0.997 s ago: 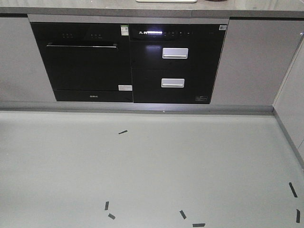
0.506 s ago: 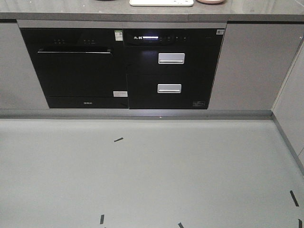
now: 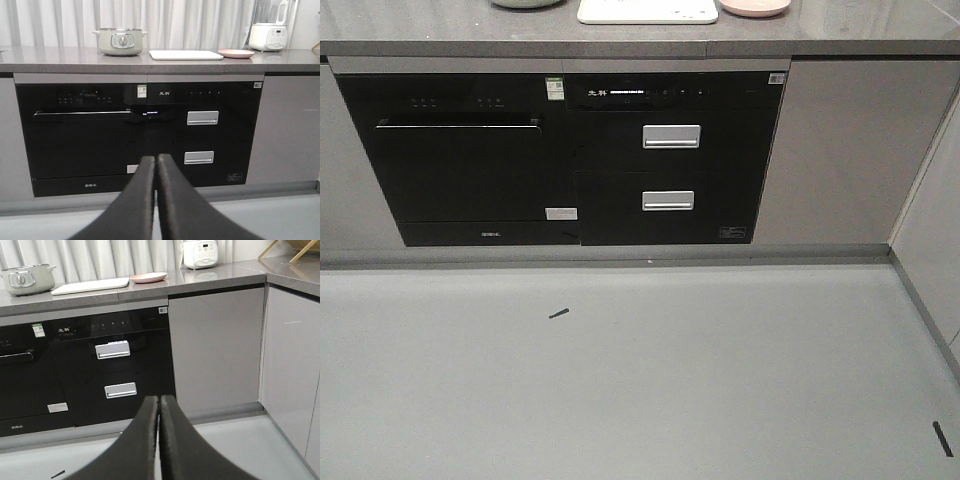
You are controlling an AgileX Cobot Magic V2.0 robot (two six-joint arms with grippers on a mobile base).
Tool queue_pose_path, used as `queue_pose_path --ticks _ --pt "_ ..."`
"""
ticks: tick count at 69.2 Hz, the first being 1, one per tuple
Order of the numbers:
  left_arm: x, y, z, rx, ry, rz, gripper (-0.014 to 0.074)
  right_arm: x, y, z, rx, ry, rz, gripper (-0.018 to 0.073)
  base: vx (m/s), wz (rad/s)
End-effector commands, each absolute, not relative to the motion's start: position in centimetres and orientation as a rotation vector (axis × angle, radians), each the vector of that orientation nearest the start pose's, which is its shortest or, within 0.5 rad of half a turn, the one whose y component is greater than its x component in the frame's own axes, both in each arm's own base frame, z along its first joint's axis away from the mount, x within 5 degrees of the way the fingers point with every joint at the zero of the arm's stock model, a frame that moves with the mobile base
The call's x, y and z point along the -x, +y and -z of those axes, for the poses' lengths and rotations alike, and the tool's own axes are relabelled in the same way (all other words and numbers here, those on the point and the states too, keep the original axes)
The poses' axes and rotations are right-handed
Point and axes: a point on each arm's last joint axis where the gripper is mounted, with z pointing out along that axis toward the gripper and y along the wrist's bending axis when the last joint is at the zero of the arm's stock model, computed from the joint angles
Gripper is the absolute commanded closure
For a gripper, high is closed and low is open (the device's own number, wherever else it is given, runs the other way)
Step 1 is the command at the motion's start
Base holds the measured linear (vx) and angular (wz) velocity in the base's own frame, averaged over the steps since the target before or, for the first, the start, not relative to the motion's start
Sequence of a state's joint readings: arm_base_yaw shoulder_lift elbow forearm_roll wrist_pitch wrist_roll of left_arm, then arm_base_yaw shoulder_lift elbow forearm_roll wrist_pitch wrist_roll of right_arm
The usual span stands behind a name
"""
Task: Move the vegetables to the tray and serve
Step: 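Drive the base toward the counter with the pot and tray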
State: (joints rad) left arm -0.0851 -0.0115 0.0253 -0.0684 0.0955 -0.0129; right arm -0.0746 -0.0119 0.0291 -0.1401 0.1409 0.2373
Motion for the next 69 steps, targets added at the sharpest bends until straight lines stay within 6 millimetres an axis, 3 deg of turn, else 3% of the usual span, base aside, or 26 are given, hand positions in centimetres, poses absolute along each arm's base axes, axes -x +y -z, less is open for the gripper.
queue_pose_path --ticks 1,69 --pt "-5.65 -0.5 -19.5 0.002 1.533 0.141 0.0602 -5.65 -0.54 -19.38 -0.141 1.563 0.0 0.0562 0.15 -0.04" --pt "-5.65 -0.5 -19.5 0.002 1.533 0.141 0.0602 -5.65 -0.54 -19.38 -0.141 1.563 0.0 0.0562 0.14 -0.03"
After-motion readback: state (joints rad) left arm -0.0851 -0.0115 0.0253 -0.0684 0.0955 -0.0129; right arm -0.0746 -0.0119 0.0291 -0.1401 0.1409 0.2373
